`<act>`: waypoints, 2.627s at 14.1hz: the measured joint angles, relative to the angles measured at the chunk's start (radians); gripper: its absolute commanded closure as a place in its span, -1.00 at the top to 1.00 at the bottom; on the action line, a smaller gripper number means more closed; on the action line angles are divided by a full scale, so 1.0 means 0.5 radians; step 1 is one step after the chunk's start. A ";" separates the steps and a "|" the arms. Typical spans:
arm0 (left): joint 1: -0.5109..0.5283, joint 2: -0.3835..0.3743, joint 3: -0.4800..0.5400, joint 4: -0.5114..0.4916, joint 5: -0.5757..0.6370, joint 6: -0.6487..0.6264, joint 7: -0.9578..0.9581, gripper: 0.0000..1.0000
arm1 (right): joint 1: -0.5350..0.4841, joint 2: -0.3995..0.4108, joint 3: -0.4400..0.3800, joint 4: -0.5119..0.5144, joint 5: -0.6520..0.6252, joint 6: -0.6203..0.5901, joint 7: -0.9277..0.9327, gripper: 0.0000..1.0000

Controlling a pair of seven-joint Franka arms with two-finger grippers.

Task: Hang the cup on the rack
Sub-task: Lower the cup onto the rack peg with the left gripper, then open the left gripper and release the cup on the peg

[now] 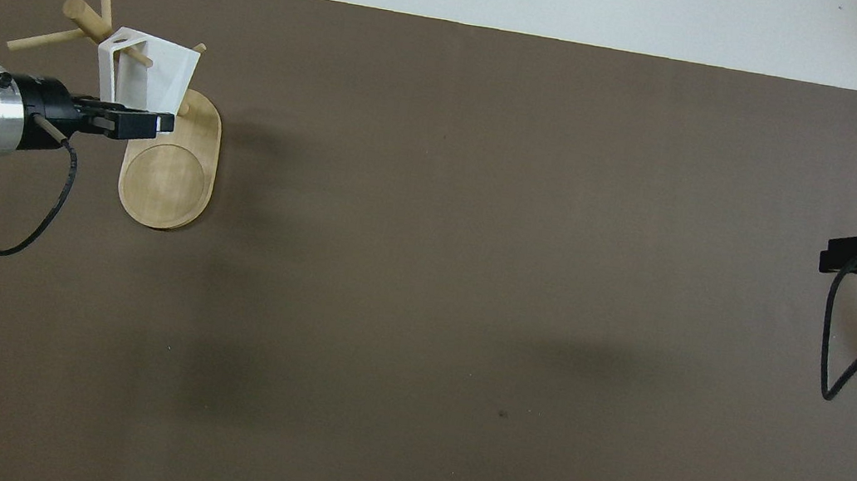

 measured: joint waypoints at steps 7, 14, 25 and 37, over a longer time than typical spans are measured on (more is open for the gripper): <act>0.000 0.000 -0.003 -0.001 0.000 0.000 0.004 0.55 | 0.007 0.000 0.007 -0.001 0.000 0.000 0.000 1.00; 0.000 0.000 -0.003 -0.001 0.001 0.000 0.015 1.00 | 0.010 0.000 0.008 -0.003 0.000 -0.001 0.000 1.00; 0.044 -0.276 0.006 0.008 0.085 -0.319 0.399 1.00 | 0.010 0.000 0.008 -0.003 0.000 -0.001 0.000 1.00; 0.058 -0.364 0.021 0.221 0.552 -0.791 1.638 1.00 | 0.002 -0.001 0.001 0.012 0.000 -0.001 0.065 1.00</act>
